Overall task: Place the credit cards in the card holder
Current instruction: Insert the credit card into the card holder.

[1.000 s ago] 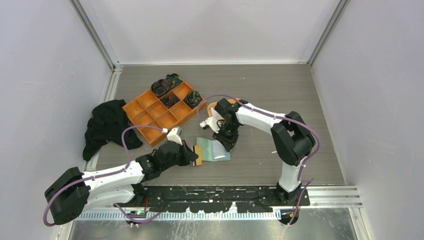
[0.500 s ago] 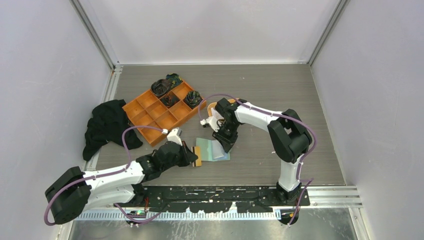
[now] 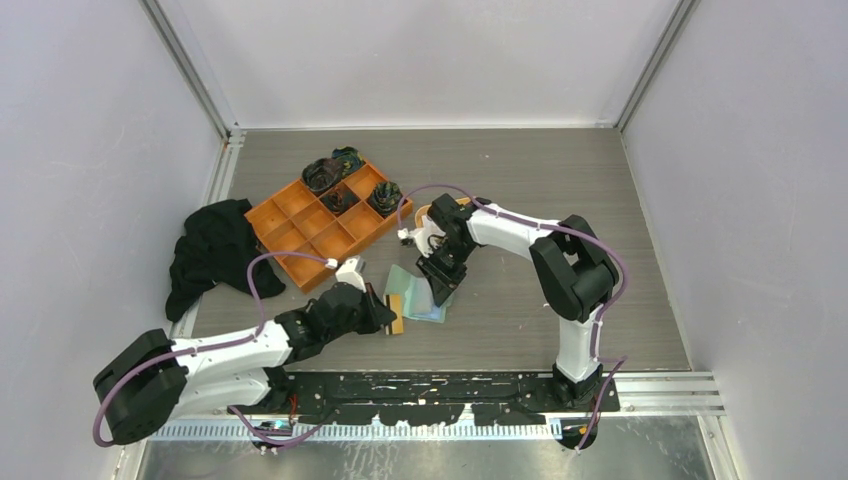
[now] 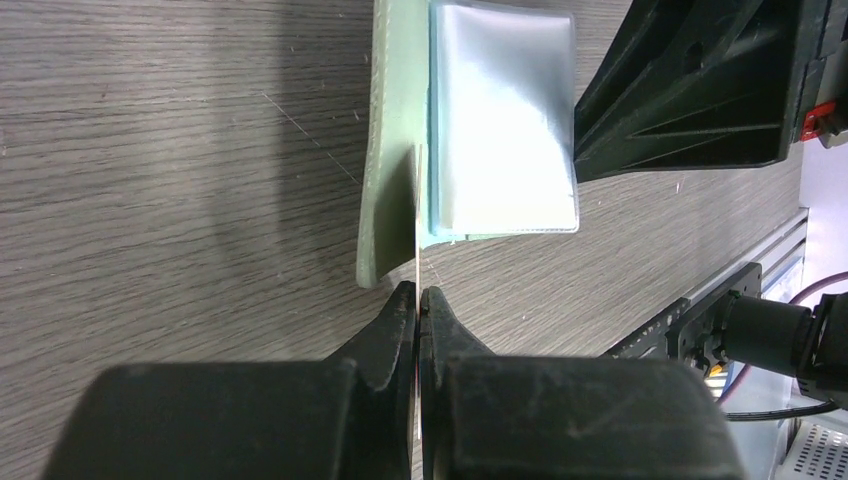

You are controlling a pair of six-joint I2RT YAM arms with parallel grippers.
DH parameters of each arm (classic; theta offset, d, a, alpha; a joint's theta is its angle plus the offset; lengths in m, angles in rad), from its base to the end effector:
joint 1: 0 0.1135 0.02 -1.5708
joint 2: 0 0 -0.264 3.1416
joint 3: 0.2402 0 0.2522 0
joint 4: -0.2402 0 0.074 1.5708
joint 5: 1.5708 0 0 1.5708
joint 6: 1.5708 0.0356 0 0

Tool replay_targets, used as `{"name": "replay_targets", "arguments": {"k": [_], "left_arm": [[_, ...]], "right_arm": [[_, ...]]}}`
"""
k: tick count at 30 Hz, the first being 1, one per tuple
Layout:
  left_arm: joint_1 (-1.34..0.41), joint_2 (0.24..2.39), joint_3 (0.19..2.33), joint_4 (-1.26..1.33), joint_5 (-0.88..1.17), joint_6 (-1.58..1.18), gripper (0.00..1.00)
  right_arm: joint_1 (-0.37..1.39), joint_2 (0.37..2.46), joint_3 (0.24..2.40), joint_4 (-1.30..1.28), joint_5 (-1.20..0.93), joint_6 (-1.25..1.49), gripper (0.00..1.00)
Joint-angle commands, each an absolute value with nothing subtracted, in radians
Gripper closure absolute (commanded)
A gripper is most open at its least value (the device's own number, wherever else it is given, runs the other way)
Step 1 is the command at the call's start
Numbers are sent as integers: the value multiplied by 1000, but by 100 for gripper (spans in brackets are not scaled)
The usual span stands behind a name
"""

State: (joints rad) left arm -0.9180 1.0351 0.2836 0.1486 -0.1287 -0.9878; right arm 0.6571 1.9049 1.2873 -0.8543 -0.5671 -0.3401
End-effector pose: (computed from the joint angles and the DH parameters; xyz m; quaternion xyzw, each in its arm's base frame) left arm 0.1222 -0.1523 0.1551 -0.0607 0.8818 -0.3455 0.3154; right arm 0.2665 0.2297 0.1664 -0.4707 0.8355 0.2834 0.0028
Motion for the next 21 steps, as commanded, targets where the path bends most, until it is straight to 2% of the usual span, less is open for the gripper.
{"name": "replay_targets", "arguments": {"k": [1,16,21], "left_arm": [[-917,1047,293,207,-132,-973,100],[-859,1087,295,210,-107,-934,100],[-858,1020,295,176,-89,-929,100]], "right_arm": [[653,1891,1313,-751,-644,-228,75],[654,1925,1340,-575,-647,-34,72],[673,1975,1385,-565,-660,-6,72]]}}
